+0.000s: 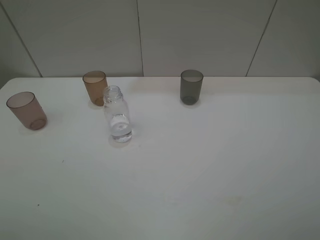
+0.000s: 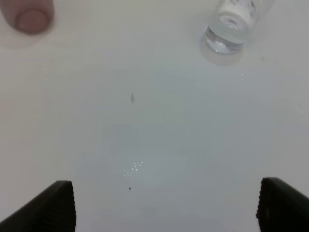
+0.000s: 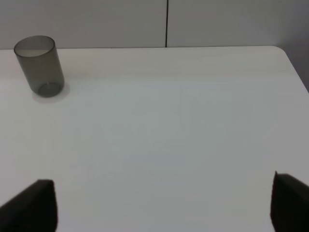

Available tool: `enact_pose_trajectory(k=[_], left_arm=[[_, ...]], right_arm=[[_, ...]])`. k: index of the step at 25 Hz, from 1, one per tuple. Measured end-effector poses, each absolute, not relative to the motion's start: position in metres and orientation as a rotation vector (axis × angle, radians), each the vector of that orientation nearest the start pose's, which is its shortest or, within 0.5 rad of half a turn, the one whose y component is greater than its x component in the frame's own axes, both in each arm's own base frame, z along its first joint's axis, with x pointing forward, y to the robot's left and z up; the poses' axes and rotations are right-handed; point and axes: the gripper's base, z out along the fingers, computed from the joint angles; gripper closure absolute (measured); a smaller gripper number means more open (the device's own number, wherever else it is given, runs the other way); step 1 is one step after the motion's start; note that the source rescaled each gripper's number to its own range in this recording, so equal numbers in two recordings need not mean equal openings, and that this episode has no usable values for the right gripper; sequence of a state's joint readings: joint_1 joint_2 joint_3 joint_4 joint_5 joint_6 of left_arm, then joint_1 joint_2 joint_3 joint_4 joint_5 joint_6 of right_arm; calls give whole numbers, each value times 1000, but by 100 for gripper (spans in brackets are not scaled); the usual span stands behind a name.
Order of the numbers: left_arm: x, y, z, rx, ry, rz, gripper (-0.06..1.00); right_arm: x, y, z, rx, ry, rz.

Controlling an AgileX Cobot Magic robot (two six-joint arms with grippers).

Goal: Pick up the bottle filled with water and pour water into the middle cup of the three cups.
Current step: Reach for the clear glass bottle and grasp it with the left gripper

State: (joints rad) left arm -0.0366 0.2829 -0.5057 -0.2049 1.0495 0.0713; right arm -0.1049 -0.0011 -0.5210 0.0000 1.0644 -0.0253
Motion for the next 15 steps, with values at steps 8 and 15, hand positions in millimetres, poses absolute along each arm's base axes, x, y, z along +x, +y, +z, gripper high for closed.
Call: enact_pose_trajectory(k=[8,15], left_arm=[[71,-17,295,106,2111,-203,9],[104,-19,284,184,2075,-168,9]], right_arm=[[-8,1,283,81,2025,-82],[-8,1,283,81,2025,-82]])
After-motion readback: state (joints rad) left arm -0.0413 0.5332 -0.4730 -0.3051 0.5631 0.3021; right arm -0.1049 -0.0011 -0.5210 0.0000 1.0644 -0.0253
